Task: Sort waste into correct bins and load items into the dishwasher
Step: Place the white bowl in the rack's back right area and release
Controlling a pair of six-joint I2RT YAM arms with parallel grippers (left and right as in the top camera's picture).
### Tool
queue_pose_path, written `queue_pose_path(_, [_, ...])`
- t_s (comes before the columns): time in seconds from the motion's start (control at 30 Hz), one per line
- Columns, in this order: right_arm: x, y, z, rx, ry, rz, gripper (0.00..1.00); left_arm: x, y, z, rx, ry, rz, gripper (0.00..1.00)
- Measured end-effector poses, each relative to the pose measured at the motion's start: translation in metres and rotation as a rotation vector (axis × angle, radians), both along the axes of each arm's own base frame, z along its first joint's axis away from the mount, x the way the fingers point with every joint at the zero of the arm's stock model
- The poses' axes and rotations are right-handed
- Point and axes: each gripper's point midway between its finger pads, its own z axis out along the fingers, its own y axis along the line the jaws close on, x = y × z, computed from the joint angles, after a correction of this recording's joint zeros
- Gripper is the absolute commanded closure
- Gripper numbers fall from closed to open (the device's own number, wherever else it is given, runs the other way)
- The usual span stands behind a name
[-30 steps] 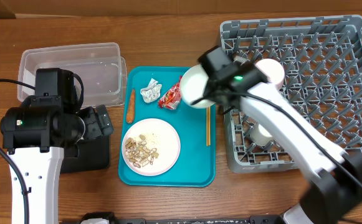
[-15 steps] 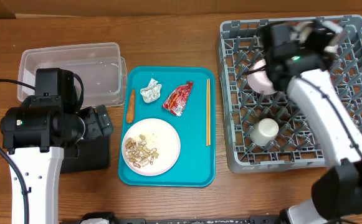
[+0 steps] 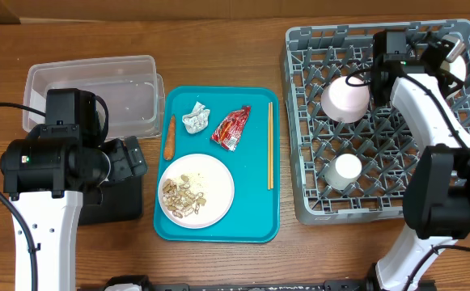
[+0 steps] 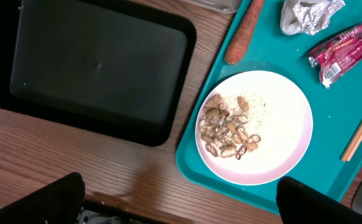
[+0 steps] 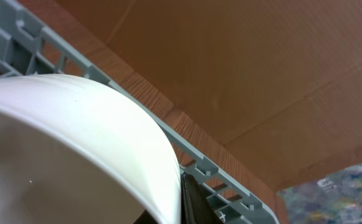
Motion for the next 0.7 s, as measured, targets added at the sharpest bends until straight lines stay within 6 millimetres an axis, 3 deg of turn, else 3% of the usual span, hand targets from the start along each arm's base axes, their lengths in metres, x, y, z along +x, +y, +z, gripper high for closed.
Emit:
queue_pose_path(0.37, [-0.002, 0.002, -0.019, -0.032, 0.146, 0.008, 0.96, 0.000, 0.000, 0.000, 0.000, 0.000, 0.000, 0.00])
queue_pose_path(0.6, [0.000, 0.025, -0.022, -0.045, 0.196, 0.062, 0.96, 0.000, 0.000, 0.000, 0.000, 0.000, 0.000, 0.00])
queue_pose_path(0.67, [0.000, 0.034, -0.024, -0.052, 0.228, 0.086, 0.90, 0.000, 0.000, 0.000, 0.000, 0.000, 0.000, 0.00])
queue_pose_path(0.7, [-0.001, 0.037, -0.025, -0.054, 0.243, 0.094, 0.71, 0.000, 0.000, 0.000, 0.000, 0.000, 0.000, 0.00])
